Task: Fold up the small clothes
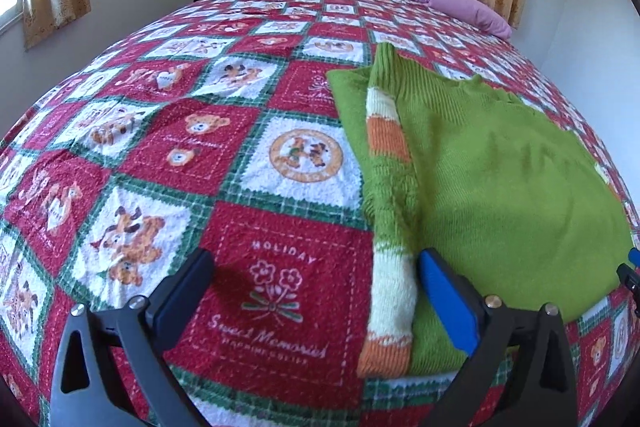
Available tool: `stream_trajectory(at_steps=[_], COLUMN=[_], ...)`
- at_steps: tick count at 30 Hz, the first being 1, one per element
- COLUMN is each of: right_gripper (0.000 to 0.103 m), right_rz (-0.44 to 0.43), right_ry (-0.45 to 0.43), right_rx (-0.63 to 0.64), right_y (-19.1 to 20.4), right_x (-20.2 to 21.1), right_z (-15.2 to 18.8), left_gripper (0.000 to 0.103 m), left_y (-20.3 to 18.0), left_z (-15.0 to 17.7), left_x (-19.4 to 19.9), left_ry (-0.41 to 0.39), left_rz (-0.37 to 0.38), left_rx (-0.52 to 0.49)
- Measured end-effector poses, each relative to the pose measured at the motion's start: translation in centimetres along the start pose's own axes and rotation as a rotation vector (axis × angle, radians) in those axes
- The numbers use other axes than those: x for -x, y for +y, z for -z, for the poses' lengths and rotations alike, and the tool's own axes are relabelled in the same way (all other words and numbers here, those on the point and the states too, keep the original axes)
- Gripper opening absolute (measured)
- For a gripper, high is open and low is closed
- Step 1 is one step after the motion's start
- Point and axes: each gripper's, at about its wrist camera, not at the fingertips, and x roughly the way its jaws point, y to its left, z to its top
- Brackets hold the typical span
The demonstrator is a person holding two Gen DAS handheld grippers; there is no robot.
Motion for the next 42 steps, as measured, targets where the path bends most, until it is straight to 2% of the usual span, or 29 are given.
stream_trajectory(at_steps=[5, 11, 16, 31, 38, 42], right_gripper=[0.072, 0.072, 0.072, 0.072, 0.072, 0.072], right_rz=[-0.044, -0.118, -0.143, -0.114, -0.033, 0.02], right_ry=[-0.091, -0.116, -0.138, -0.179, -0.247, -0.28], right_rx=[0.143, 0.338, 0.463, 0.622, 0.699, 0.745], right_y=[5.3, 13.2, 18.4, 25.0, 27.1, 28.2], right_x=[2.9, 3.1, 2.9, 1.8, 1.6, 1.4], right_z=[-0.7, -1.1, -0.9, 0.5, 1.1, 1.1], left_gripper=[0.103, 0.103, 0.103, 0.103, 0.103, 0.103], left_y=[0.1, 0.3, 1.6, 3.0, 3.5, 3.3], left_z=[0.0, -0.4, -1.1, -2.2, -3.9, -5.2], left_x=[0.5, 1.4, 1.2, -0.2, -0.7, -1.1], left_ry=[-0.002, -0.022, -0.027, -0.01, -0.022, -0.034], left_rz=[0.008, -0.027, -0.057, -0.071, -0.011, 0.052], left_rx=[-0.029, -0.096, -0.102, -0.111, -0.06, -0.032])
